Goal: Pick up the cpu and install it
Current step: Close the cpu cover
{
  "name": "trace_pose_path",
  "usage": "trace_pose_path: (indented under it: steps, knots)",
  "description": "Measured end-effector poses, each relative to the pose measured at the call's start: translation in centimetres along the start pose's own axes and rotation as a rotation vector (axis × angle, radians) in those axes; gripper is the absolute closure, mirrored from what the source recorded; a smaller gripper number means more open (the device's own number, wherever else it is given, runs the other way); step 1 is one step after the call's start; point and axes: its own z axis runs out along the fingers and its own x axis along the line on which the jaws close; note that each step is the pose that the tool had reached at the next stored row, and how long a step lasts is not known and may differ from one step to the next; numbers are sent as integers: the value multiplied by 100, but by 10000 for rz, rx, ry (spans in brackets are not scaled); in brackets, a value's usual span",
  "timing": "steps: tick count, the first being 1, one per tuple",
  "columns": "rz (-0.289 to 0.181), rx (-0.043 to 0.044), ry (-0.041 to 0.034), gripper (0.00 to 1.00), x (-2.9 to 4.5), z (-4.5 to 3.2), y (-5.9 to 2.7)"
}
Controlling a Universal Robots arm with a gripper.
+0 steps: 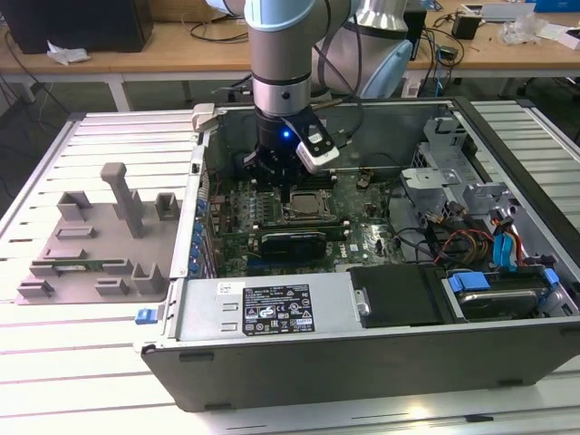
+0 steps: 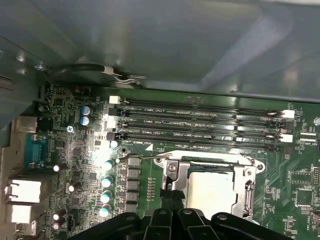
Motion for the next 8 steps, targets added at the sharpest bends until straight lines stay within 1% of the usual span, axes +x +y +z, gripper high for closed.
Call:
trace_pose_path:
  steps: [1,2,3,4,5,6,8]
  knots:
    - [0,3,1,89,0,0,0]
    - [1,5,-31,89,0,0,0]
    - [-2,14,-125,89,-13,1,-1]
    - [0,15,-150,89,-52,2,-4]
    - [-1,16,-159,89,-103,3,-8]
    - [0,19,-160,89,-153,4,-11]
    - [-1,25,-160,89,-226,5,-17]
